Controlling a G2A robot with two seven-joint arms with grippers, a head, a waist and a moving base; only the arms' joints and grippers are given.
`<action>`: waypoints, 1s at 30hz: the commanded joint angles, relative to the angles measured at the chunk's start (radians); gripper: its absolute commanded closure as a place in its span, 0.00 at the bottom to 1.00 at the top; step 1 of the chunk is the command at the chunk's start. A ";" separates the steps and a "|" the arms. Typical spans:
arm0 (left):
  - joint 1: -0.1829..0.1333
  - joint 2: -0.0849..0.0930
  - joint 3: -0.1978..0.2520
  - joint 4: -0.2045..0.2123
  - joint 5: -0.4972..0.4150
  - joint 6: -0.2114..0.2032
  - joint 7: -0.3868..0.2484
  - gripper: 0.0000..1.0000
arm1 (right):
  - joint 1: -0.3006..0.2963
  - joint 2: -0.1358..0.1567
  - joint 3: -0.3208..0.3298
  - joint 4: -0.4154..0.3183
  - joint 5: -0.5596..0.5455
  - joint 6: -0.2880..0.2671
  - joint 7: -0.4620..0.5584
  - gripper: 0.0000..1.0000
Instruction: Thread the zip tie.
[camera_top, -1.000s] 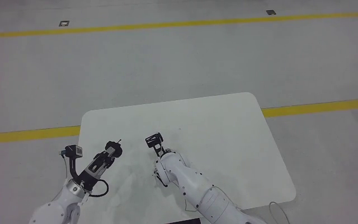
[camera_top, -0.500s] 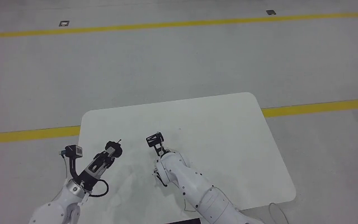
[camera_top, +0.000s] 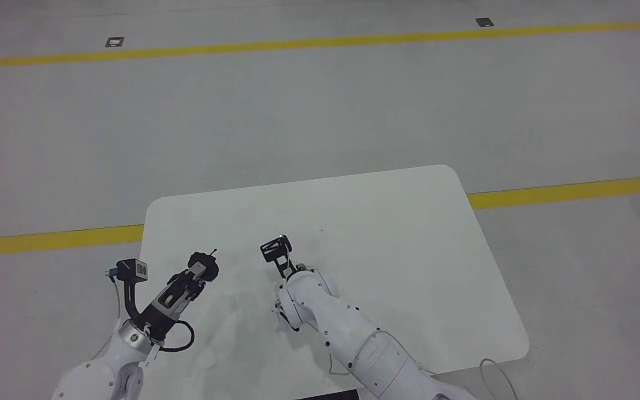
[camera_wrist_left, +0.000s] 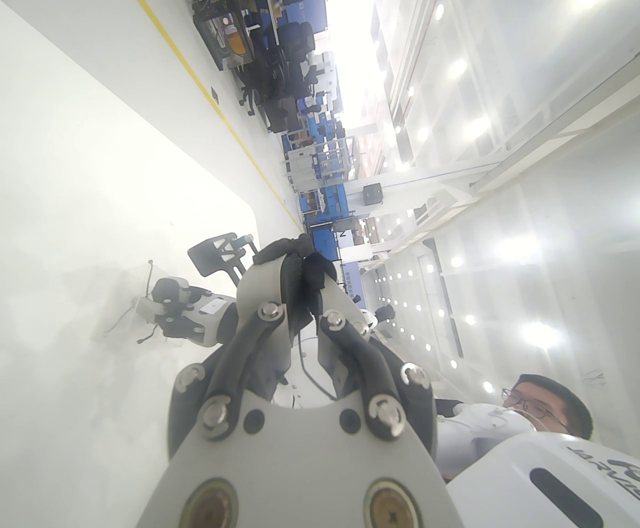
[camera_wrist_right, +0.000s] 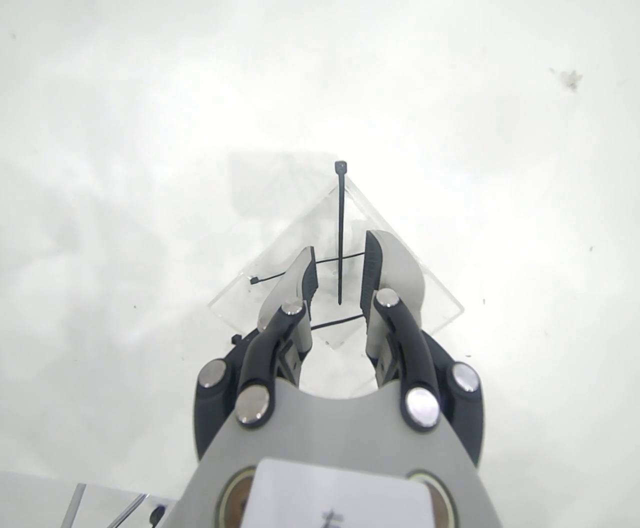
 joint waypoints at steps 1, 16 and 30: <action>0.000 0.000 0.000 0.000 0.000 0.000 0.000 1.00 | 0.003 -0.001 -0.003 0.009 0.000 0.000 -0.003 0.78; 0.000 0.000 0.000 0.000 0.000 0.000 0.000 1.00 | 0.003 -0.015 0.015 0.031 0.000 0.000 -0.017 1.00; 0.000 0.000 0.000 0.000 0.000 0.000 0.000 1.00 | -0.161 0.027 0.188 -0.277 0.120 -0.129 -0.070 1.00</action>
